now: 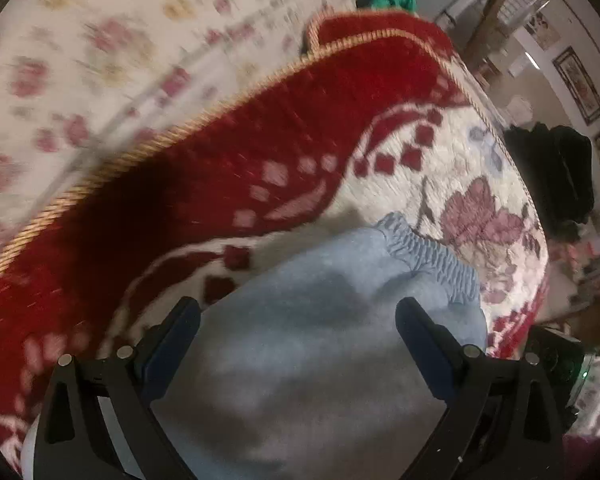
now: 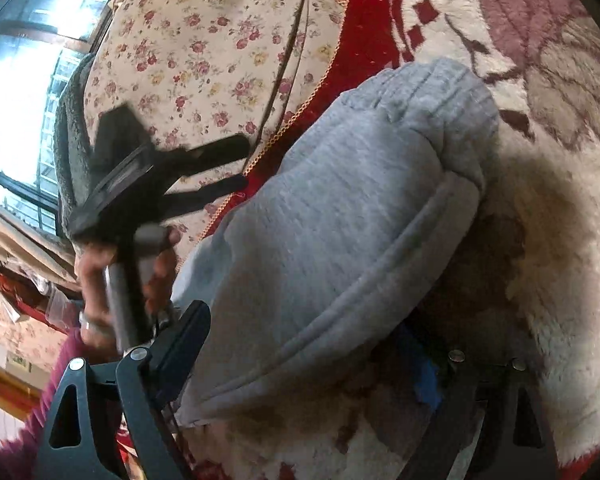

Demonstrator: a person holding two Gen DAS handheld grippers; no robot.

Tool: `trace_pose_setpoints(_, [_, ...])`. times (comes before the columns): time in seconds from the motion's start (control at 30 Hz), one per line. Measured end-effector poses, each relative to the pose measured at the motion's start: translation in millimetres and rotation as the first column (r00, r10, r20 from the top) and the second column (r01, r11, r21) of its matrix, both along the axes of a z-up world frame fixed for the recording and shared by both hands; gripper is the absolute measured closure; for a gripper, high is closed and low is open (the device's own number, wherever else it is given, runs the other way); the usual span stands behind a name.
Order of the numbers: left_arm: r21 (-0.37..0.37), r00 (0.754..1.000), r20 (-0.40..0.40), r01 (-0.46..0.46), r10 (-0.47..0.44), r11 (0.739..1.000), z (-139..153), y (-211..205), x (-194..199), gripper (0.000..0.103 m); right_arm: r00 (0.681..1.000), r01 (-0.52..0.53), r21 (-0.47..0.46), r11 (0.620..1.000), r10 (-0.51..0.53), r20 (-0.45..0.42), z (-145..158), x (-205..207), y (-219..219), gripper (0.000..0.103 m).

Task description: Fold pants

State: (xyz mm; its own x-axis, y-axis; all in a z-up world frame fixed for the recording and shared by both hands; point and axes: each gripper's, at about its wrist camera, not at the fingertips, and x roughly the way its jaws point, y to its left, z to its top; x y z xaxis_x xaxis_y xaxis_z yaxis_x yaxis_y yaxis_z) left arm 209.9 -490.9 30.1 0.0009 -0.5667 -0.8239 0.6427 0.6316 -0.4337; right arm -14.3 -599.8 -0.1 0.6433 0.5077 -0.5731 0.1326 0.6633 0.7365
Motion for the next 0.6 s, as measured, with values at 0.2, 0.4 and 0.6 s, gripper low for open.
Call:
trace_pose_setpoints(0.2, [-0.010, 0.992, -0.083, 0.097, -0.098, 0.995, -23.0, -24.1, 7.8, 0.005, 1.000, -0.003, -0.039, 0.999, 0.004, 0.015, -5.6, 2.7, 7.3, 0.021])
trace_pose_setpoints(0.4, [-0.022, 0.985, -0.111, 0.130, -0.131, 0.991, -31.8, -30.7, 1.8, 0.015, 1.000, 0.013, -0.019, 1.000, -0.013, 0.005, -14.8, 5.1, 2.5, 0.052])
trace_pose_setpoints(0.6, [-0.041, 0.989, -0.092, 0.111, -0.115, 0.993, -21.1, -25.7, 2.5, 0.068, 0.999, 0.005, -0.042, 0.999, -0.003, 0.047, -9.0, 4.9, 5.6, 0.063])
